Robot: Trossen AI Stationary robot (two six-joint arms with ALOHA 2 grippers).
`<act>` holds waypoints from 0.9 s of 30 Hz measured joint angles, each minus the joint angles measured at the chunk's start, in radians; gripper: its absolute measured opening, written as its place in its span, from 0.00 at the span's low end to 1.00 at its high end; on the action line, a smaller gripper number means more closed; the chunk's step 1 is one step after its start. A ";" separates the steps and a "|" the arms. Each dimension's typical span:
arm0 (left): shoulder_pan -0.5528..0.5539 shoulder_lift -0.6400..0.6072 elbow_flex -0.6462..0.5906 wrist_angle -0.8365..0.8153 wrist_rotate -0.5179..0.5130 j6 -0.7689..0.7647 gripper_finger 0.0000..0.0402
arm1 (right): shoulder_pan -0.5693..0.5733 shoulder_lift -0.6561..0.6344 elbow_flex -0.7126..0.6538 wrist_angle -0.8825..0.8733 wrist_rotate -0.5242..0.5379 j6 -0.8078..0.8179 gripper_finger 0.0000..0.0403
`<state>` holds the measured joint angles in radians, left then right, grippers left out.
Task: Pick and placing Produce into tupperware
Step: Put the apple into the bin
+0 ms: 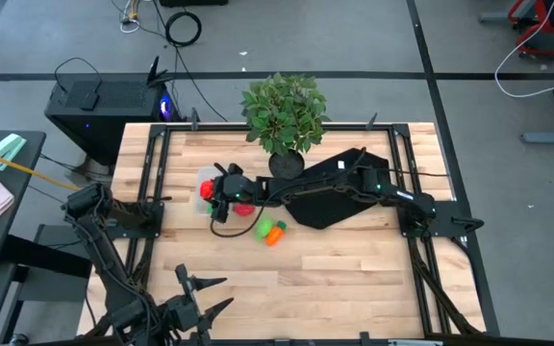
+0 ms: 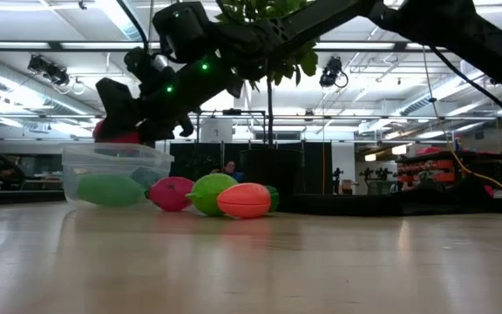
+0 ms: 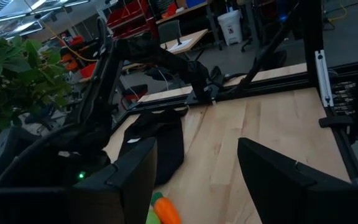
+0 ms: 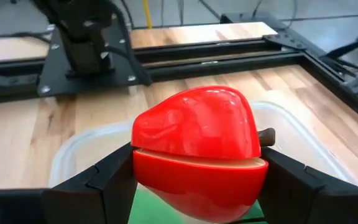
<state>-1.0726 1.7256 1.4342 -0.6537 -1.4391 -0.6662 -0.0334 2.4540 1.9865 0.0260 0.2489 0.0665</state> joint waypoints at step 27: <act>-0.005 0.000 0.000 -0.001 0.000 0.000 0.58 | -0.015 -0.001 0.000 -0.108 0.003 0.031 0.73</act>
<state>-1.0775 1.7256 1.4338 -0.6542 -1.4391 -0.6666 -0.0481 2.4533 1.9862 -0.0822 0.2523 0.0977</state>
